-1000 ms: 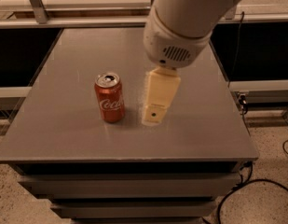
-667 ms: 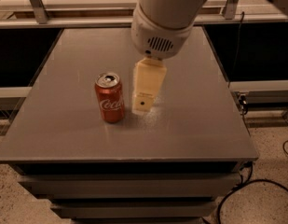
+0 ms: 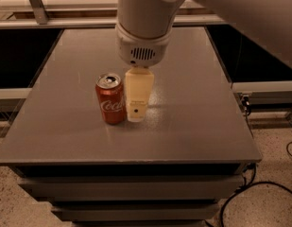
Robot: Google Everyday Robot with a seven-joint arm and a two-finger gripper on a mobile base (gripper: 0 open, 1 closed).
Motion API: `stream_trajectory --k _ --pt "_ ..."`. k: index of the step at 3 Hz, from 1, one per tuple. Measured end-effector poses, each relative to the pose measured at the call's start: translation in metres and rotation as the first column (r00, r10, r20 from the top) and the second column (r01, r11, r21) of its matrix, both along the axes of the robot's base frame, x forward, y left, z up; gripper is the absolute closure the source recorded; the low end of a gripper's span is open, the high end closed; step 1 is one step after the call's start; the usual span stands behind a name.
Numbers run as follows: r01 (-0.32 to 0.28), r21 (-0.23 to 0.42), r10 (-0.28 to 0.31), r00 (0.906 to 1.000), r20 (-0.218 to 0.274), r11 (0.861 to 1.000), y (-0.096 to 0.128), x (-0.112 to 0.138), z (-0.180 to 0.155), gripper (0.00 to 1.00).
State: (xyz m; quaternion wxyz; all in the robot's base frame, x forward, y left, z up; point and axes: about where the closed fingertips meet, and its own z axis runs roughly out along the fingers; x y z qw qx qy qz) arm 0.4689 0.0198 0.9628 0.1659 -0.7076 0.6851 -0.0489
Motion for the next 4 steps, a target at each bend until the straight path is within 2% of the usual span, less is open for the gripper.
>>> stream_trajectory --k 1,2,4 --pt "-0.037 -0.039 0.037 0.9992 -0.018 0.999 0.007 -0.008 -0.013 0.00" --pt "-0.053 -0.050 0.052 0.9984 -0.024 0.997 0.020 -0.011 -0.017 0.00" --pt "0.006 0.004 -0.006 0.9999 -0.010 1.000 0.047 -0.007 -0.005 0.00"
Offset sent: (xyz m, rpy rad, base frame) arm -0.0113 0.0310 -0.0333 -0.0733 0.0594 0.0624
